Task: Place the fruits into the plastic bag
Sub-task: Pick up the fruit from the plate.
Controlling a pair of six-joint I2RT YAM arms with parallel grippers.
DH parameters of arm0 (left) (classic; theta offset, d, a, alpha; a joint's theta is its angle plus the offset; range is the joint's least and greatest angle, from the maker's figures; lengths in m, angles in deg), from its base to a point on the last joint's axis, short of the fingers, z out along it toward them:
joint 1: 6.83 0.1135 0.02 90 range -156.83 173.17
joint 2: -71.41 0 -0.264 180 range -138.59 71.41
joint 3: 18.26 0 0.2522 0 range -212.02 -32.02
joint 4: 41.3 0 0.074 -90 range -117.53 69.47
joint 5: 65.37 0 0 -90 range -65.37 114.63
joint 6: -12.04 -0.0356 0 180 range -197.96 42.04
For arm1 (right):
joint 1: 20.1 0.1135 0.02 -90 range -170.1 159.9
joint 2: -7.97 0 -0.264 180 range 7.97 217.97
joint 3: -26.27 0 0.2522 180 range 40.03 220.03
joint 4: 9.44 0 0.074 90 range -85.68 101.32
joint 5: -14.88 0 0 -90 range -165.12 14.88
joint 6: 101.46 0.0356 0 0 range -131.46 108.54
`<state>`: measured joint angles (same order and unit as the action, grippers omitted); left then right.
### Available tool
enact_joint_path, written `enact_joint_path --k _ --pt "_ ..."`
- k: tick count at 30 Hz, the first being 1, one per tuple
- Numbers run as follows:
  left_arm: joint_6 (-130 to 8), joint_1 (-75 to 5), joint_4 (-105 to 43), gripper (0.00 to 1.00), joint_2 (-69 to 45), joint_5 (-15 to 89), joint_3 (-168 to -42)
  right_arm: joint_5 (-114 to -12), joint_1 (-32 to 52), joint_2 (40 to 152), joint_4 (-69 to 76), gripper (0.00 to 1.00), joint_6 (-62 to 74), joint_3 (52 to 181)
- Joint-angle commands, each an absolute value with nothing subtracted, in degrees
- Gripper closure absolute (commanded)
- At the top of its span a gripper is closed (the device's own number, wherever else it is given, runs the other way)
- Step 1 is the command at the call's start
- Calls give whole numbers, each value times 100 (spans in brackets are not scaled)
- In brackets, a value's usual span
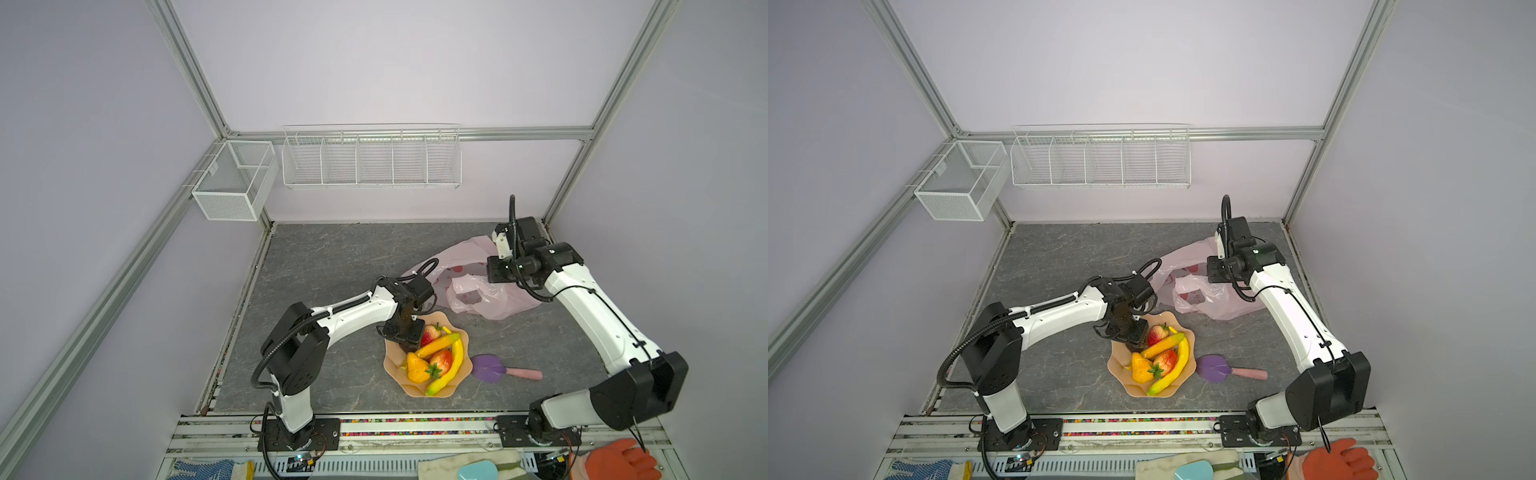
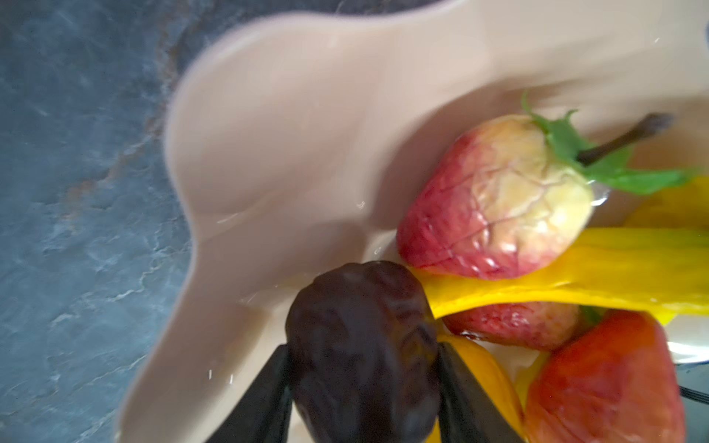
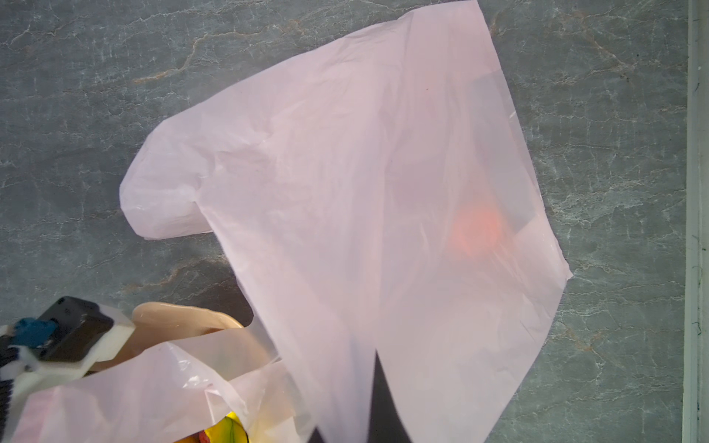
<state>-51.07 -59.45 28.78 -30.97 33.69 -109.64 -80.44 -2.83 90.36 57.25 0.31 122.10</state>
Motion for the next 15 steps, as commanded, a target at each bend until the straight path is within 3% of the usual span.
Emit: enact_joint_path --k 1,8,15 --pt "-5130 -5863 3112 69 -2692 3195 -11290 -8095 -311 8938 5778 93 -35 12226" --pt "-5330 -5648 2780 70 -2213 3156 -11348 -8024 -308 8923 5747 93 -54 12171" --pt "-6376 -5645 2772 71 -2389 2774 -11668 -8013 -311 8899 5714 93 -79 12107"
